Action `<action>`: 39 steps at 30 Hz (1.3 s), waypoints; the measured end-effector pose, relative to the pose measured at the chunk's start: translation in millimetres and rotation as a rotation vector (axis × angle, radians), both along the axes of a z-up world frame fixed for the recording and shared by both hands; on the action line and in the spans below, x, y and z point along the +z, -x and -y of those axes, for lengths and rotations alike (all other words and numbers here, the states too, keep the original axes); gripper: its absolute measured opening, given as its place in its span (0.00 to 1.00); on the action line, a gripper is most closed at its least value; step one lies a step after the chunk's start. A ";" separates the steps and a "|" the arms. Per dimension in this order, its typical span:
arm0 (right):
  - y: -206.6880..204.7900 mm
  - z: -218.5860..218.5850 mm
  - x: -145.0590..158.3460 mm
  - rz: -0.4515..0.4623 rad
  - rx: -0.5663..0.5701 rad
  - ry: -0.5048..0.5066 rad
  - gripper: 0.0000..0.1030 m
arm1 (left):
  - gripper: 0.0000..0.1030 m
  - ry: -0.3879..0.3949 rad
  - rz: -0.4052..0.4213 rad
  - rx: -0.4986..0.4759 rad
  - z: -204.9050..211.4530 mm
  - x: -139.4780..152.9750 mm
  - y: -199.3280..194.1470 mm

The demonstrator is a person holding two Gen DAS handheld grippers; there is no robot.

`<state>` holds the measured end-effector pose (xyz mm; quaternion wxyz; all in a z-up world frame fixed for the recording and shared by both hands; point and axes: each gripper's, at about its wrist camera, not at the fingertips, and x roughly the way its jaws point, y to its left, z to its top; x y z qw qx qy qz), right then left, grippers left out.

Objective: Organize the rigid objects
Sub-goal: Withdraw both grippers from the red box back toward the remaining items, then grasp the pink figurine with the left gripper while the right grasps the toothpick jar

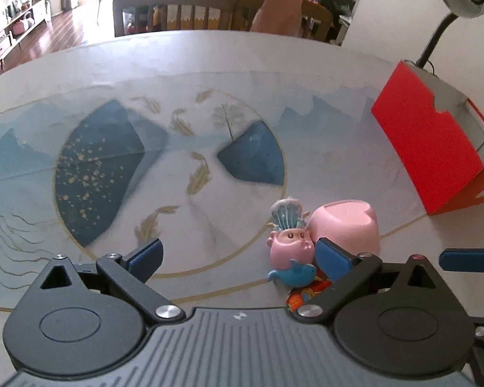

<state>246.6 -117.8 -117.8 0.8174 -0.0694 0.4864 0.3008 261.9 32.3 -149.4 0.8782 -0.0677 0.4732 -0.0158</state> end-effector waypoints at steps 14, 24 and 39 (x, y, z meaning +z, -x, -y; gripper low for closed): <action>-15.0 -12.5 -24.6 -0.062 0.002 0.032 0.62 | 0.98 0.002 -0.043 -0.028 11.5 -19.5 -18.1; -31.1 -9.7 -42.3 -0.113 -0.049 0.038 0.47 | 0.94 -0.078 -0.010 -0.061 24.7 -22.8 -19.6; -30.6 5.1 -40.8 -0.143 -0.048 0.038 0.40 | 0.35 -0.067 0.012 -0.095 39.9 -15.0 -13.5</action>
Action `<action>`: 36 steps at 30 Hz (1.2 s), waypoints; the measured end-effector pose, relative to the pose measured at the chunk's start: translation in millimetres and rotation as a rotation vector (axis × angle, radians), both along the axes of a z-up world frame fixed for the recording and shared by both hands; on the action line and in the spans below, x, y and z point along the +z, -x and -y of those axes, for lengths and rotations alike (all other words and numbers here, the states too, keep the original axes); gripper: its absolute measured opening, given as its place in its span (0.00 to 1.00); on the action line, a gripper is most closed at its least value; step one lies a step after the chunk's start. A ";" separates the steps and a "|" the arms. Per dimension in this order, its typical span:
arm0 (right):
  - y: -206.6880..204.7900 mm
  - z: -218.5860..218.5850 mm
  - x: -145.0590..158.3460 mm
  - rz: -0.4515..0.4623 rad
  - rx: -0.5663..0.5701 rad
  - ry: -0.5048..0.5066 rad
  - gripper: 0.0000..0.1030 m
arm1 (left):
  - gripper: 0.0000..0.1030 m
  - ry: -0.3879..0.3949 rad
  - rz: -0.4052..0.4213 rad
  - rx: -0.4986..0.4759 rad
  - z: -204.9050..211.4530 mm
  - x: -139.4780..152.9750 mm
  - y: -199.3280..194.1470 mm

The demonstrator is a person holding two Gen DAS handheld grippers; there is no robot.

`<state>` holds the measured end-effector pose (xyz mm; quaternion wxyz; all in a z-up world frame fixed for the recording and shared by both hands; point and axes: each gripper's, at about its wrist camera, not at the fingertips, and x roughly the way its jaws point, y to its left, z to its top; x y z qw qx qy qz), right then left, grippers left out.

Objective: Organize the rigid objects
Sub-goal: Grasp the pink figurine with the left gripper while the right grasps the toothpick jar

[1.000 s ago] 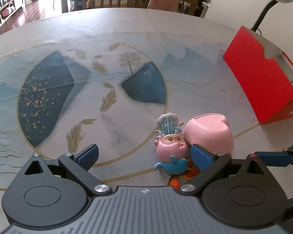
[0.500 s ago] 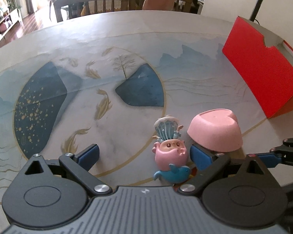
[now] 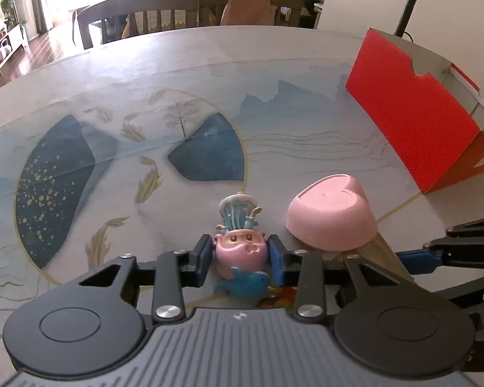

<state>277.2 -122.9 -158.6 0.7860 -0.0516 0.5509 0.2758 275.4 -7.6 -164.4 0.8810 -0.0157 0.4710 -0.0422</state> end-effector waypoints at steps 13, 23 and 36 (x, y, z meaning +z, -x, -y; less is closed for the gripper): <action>23.5 67.4 3.0 -0.070 -0.042 0.001 0.40 | 0.35 0.024 -0.051 0.065 -9.6 7.1 11.8; 44.0 112.0 13.2 -0.069 -0.094 0.016 0.40 | 0.35 0.046 -0.039 0.085 -6.3 23.9 26.5; 41.2 127.2 60.7 0.022 -0.118 -0.105 0.40 | 0.35 0.085 -0.011 0.060 18.3 39.8 32.6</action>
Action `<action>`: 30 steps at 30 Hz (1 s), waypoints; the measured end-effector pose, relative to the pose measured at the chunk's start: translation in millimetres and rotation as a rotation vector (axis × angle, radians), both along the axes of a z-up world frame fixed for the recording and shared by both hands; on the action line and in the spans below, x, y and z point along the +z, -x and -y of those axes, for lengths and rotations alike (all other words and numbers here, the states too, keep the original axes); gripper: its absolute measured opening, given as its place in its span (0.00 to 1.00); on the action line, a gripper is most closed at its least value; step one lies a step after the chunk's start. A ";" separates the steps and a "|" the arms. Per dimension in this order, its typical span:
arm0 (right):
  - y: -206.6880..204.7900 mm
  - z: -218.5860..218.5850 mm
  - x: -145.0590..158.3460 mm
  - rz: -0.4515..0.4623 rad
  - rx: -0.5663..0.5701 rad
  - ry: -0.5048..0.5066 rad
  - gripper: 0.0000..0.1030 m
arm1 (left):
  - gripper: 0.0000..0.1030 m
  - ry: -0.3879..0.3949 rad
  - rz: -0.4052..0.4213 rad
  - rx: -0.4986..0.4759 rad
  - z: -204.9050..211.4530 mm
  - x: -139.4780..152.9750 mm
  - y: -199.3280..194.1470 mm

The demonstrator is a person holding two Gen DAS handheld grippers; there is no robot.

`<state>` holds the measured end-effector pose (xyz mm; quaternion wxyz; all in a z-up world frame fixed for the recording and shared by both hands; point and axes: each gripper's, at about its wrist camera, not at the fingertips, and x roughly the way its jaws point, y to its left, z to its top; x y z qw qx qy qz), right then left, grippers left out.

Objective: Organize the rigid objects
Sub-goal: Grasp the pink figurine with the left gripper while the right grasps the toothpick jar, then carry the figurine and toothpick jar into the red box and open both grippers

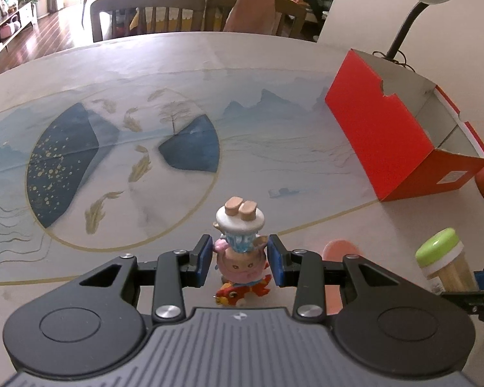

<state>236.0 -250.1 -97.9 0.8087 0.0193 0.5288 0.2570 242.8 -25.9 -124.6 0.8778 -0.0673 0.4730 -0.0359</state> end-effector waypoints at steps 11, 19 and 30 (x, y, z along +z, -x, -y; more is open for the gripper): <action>-41.3 34.6 34.8 0.112 -0.069 -0.045 0.40 | 0.35 0.031 0.060 -0.032 25.7 36.8 -14.7; -84.8 66.1 49.0 0.176 -0.130 -0.057 0.40 | 0.35 0.044 0.110 -0.079 67.6 62.4 -41.1; -141.5 116.1 42.5 0.204 -0.204 -0.046 0.40 | 0.35 0.028 0.142 -0.183 147.2 78.9 -85.3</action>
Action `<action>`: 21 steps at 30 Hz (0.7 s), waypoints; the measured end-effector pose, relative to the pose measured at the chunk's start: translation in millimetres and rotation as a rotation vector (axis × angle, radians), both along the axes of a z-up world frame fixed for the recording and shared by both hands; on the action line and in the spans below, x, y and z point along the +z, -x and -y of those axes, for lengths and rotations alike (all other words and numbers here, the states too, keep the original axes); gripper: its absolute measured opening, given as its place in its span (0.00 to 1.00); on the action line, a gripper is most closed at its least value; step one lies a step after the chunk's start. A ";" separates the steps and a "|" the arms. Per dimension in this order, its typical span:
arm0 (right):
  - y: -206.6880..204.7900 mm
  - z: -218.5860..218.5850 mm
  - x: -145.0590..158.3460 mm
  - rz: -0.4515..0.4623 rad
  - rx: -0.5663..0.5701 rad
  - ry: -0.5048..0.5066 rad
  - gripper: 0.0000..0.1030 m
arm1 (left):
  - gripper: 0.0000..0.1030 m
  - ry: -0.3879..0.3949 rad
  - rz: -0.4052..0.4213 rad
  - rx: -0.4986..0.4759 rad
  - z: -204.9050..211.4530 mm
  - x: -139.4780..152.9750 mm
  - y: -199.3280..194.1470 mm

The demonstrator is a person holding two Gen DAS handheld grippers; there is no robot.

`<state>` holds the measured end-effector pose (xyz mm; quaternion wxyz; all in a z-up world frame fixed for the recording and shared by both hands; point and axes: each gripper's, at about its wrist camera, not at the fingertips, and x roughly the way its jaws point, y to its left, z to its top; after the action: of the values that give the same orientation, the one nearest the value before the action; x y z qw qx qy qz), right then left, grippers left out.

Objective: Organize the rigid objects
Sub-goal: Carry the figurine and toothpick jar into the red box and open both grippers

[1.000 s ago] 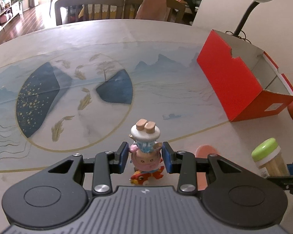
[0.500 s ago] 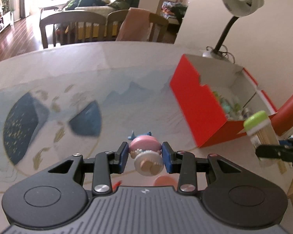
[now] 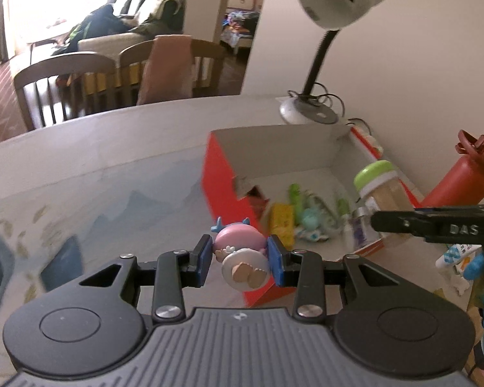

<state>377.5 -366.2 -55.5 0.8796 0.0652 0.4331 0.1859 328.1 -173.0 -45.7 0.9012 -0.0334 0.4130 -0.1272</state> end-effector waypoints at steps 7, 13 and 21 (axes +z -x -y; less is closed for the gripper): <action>-30.2 23.5 -17.4 -0.024 -0.028 0.006 0.40 | 0.35 -0.013 -0.020 -0.027 39.2 -3.7 -27.0; -44.9 32.7 -31.0 -0.043 -0.029 0.018 0.40 | 0.35 -0.011 -0.056 -0.032 64.5 -12.5 -58.2; -61.2 33.2 -43.2 -0.063 -0.005 0.054 0.40 | 0.35 -0.048 -0.087 -0.056 98.6 -29.6 -97.5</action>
<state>438.7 -399.4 -98.7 0.8673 0.0485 0.4654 0.1700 425.6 -271.7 -75.2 0.8790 -0.0056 0.4555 -0.1406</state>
